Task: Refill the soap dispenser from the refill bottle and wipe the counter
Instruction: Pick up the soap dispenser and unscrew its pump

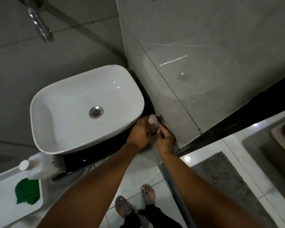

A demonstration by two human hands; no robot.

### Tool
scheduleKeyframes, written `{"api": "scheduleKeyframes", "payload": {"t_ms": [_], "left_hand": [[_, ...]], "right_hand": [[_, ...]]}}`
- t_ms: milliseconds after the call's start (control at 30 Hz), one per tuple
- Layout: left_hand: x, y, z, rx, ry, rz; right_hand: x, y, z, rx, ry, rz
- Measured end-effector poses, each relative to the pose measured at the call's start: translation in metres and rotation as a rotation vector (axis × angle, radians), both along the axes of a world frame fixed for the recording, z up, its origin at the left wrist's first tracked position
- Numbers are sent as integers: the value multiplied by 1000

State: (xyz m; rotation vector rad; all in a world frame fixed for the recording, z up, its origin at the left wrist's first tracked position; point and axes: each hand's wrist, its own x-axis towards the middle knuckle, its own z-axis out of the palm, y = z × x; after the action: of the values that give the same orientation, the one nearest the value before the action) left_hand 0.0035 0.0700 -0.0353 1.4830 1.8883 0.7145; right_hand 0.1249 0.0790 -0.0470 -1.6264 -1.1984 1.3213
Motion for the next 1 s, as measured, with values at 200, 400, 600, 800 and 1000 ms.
{"api": "scheduleKeyframes", "payload": {"t_ms": [200,400,600,800,1000], "left_hand": [[-13,-28,38,151,-7,-82],[-32,-72,100,196,-153,-229],[-51,-98,140,168,-363,-111],[-65,-103,164,211,-350,38],[-78,-115,170,201,-382,84]], "right_hand": [[23,-9,18,-24,69,220],[35,-14,66,-60,80,567],[21,-25,99,42,71,678],[-1,-31,118,143,38,758],[-19,-36,124,159,25,789]]}}
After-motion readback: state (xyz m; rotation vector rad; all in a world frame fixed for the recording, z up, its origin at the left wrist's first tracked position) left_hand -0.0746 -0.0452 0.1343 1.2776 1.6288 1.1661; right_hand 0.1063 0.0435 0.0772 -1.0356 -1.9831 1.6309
